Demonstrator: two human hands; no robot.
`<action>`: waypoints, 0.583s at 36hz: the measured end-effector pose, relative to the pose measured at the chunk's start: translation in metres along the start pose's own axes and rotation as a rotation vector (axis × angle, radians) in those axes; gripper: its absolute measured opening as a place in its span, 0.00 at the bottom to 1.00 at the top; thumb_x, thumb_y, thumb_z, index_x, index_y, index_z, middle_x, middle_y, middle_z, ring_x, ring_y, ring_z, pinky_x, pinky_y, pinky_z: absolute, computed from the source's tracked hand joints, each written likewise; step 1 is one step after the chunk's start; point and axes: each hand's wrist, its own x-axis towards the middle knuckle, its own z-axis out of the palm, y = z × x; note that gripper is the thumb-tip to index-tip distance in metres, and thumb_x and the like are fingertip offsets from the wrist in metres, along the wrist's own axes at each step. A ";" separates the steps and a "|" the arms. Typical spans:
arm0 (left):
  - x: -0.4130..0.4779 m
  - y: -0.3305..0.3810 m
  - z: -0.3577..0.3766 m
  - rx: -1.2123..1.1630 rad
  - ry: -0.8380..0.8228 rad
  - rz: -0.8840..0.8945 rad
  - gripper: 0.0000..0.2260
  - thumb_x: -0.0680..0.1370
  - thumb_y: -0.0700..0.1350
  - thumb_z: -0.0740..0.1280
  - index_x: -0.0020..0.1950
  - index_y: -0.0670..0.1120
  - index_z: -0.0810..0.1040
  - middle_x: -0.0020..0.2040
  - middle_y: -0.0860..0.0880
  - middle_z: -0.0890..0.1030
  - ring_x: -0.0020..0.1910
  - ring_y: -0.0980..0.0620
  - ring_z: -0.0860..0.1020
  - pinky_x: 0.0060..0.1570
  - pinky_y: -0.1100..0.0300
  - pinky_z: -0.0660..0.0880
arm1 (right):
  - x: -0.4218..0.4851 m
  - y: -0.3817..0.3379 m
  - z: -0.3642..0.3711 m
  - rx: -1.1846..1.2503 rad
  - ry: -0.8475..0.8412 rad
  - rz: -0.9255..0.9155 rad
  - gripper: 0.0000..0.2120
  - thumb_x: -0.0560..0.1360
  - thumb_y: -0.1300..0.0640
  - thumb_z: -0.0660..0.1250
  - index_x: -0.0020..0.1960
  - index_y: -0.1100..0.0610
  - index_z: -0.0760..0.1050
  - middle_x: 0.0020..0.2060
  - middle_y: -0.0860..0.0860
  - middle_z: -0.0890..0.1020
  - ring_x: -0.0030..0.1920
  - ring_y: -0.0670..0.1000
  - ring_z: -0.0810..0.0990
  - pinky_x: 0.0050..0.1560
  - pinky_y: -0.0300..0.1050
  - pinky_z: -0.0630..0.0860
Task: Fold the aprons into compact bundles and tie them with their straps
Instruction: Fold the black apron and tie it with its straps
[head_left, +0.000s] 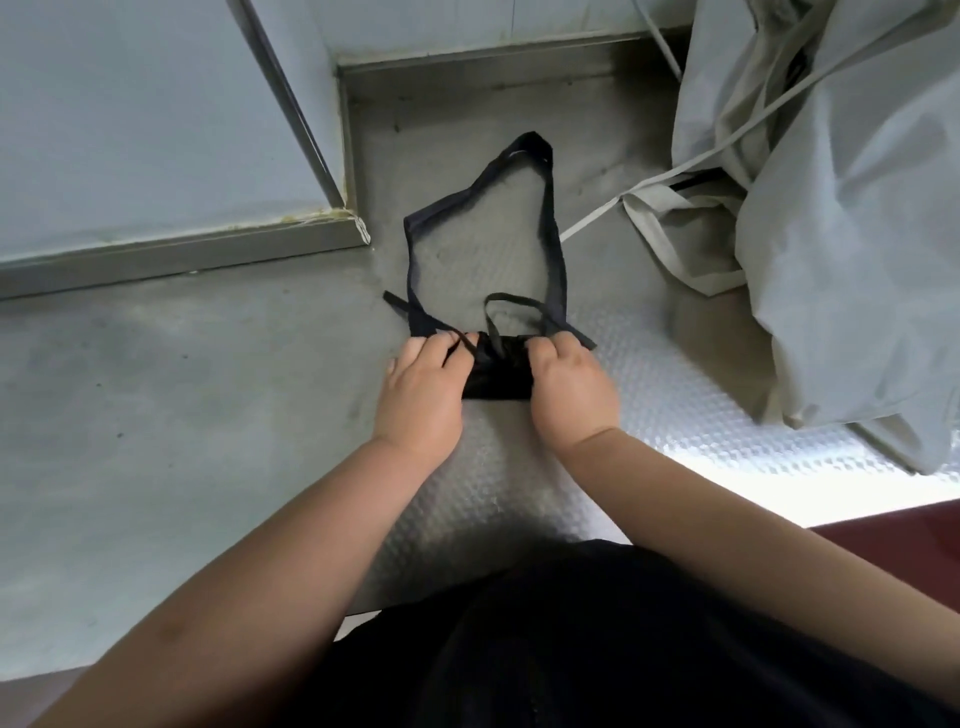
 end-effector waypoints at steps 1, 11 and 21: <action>0.001 0.000 -0.001 -0.026 -0.010 0.020 0.25 0.64 0.27 0.66 0.61 0.37 0.77 0.55 0.40 0.78 0.51 0.36 0.75 0.49 0.46 0.75 | 0.001 0.001 0.002 0.016 -0.013 -0.011 0.19 0.76 0.69 0.56 0.65 0.63 0.69 0.56 0.61 0.73 0.53 0.62 0.75 0.45 0.50 0.69; 0.015 0.011 -0.003 -0.194 -0.089 -0.095 0.14 0.76 0.47 0.67 0.57 0.40 0.77 0.63 0.44 0.69 0.59 0.44 0.70 0.50 0.56 0.69 | 0.007 0.007 -0.019 0.342 -0.286 -0.052 0.27 0.76 0.48 0.62 0.74 0.51 0.63 0.61 0.55 0.71 0.65 0.54 0.69 0.64 0.41 0.64; 0.019 0.008 -0.013 -0.713 -0.046 -0.303 0.08 0.77 0.44 0.67 0.39 0.45 0.80 0.46 0.52 0.77 0.47 0.54 0.76 0.45 0.71 0.67 | 0.020 0.002 -0.025 0.587 -0.425 0.068 0.10 0.76 0.54 0.62 0.55 0.49 0.77 0.49 0.50 0.73 0.52 0.51 0.74 0.52 0.39 0.71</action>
